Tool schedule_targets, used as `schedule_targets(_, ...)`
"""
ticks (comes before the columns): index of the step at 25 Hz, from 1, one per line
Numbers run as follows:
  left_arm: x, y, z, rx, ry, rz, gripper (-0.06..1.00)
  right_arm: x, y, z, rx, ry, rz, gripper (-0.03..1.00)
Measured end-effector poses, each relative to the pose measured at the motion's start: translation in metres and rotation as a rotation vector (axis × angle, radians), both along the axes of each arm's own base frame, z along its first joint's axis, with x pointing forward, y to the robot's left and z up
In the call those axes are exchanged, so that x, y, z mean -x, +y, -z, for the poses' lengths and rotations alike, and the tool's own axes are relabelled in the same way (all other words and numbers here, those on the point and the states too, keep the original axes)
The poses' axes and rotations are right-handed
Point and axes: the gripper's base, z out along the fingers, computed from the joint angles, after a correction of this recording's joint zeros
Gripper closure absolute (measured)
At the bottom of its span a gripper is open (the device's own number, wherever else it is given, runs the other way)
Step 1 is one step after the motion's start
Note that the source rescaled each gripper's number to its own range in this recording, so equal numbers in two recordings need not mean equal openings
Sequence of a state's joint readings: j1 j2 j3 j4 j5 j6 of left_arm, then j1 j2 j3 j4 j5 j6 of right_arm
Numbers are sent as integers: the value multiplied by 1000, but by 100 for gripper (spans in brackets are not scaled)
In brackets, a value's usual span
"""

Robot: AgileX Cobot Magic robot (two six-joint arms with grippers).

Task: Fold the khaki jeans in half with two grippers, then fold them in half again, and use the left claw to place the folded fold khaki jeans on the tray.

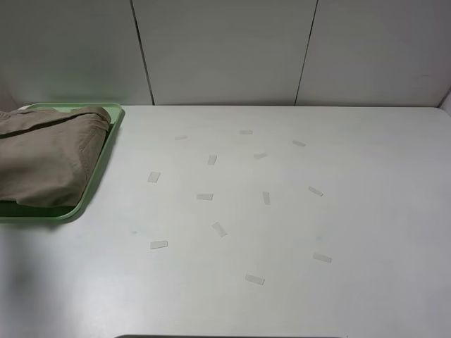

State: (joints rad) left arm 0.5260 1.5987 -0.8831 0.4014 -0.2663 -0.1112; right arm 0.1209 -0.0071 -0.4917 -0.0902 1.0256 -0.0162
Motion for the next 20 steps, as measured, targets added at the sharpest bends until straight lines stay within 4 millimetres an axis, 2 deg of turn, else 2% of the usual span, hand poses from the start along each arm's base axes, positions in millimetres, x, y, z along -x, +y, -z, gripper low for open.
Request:
schedule_targets(3,9,-8,-27,-12,-59,-6,82,0,0,0,0,0,0,-3)
schedule_targets(9,27,-38,-77,-85,-144,41,45,0,0,0,0,0,0,-3)
schedule_targets(11,35,-50,-90,-101,-155,55,38,0,0,0,0,0,0,-3)
schedule_targets(12,35,-50,-90,-101,-155,55,38,0,0,0,0,0,0,-3)
schedule_targets(16,53,-73,-110,-155,-124,92,30,0,0,0,0,0,0,-3)
schedule_targets(20,80,-102,-134,-217,-134,190,25,0,0,0,0,0,0,-3)
